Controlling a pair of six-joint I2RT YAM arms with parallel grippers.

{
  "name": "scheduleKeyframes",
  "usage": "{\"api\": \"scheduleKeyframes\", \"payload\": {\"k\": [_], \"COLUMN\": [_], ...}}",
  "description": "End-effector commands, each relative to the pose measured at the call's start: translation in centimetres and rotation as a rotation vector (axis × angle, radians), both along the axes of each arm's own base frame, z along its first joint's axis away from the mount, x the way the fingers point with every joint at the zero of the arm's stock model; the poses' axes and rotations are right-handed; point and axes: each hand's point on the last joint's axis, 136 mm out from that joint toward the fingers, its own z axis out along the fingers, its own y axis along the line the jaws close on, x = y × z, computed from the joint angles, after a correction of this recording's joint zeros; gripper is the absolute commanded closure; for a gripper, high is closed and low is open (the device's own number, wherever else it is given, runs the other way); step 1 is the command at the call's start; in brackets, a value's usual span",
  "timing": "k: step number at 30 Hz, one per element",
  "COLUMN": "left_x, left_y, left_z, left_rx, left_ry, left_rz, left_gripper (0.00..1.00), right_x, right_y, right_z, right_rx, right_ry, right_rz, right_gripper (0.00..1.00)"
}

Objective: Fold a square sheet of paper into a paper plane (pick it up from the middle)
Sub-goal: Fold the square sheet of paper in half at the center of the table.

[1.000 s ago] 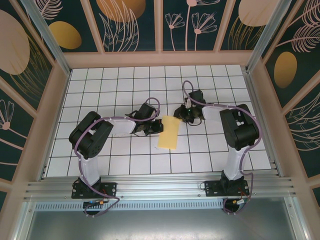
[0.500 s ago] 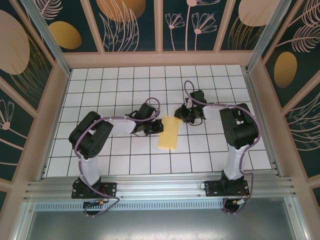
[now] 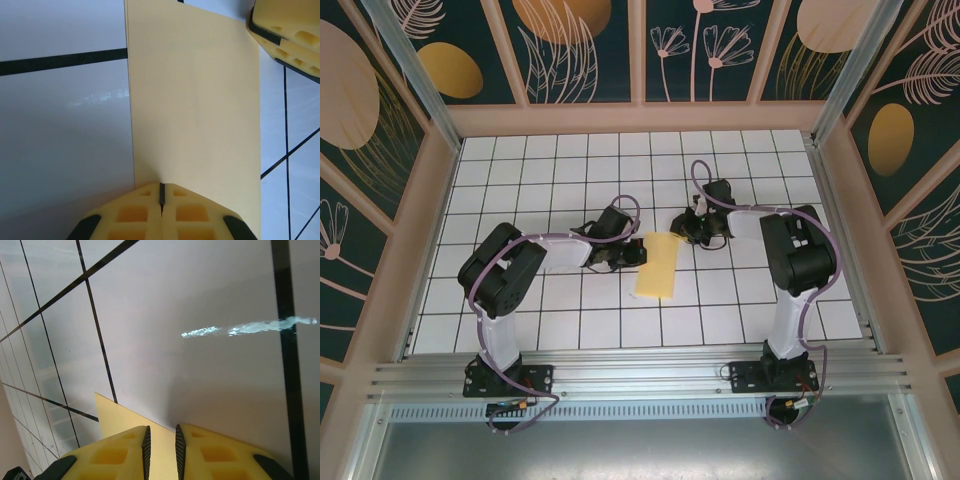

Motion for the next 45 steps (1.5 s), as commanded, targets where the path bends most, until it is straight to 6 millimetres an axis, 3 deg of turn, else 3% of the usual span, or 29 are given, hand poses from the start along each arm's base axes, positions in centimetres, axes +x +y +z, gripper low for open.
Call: {"api": "scheduleKeyframes", "payload": {"k": [1, 8, 18, 22, 26, 31, 33, 35, 40, 43, 45], "left_x": [-4.5, -4.6, -4.6, -4.4, -4.1, -3.2, -2.8, -2.5, -1.5, -1.4, -1.6], "left_y": [5.3, 5.4, 5.4, 5.3, 5.0, 3.7, 3.0, 2.4, 1.8, 2.4, 2.7], "left_z": [-7.2, -7.2, -7.1, -6.8, -6.3, -4.2, -2.6, -0.8, 3.9, 5.1, 4.8], "left_rx": [0.277, 0.279, 0.276, 0.27, 0.256, 0.191, 0.148, 0.108, 0.029, 0.02, 0.023], "left_ry": [0.181, 0.182, 0.177, 0.171, 0.164, 0.133, 0.113, 0.086, -0.004, -0.043, -0.042], "left_rz": [0.017, 0.02, 0.021, 0.023, 0.026, 0.025, 0.025, 0.026, 0.04, 0.071, 0.088], "left_gripper": [1.0, 1.0, 1.0, 1.0, 1.0, 1.0, 0.95, 0.82, 0.62, 0.53, 0.5], "right_x": [-0.5, 0.8, 1.1, 1.1, -0.3, -4.2, -5.9, -7.4, -9.2, -9.6, -9.7], "right_y": [-1.4, -1.9, -3.0, -3.0, -2.4, -0.8, -0.2, 0.0, 0.0, 0.7, 1.0], "right_z": [-3.0, -0.6, -0.8, 2.0, 4.7, 5.8, 5.5, 4.8, 3.9, 3.7, 3.6], "right_rx": [-0.077, 0.025, -0.017, -0.031, -0.059, -0.096, -0.099, -0.119, -0.106, -0.067, -0.072], "right_ry": [0.082, 0.06, 0.084, 0.0, -0.064, -0.098, -0.084, -0.066, -0.047, -0.038, -0.04], "right_rz": [-0.052, -0.122, -0.161, -0.148, -0.095, -0.034, -0.026, -0.022, -0.04, -0.026, -0.013], "right_gripper": [0.75, 0.74, 0.74, 0.73, 0.71, 0.71, 0.72, 0.72, 0.71, 0.71, 0.71]}}
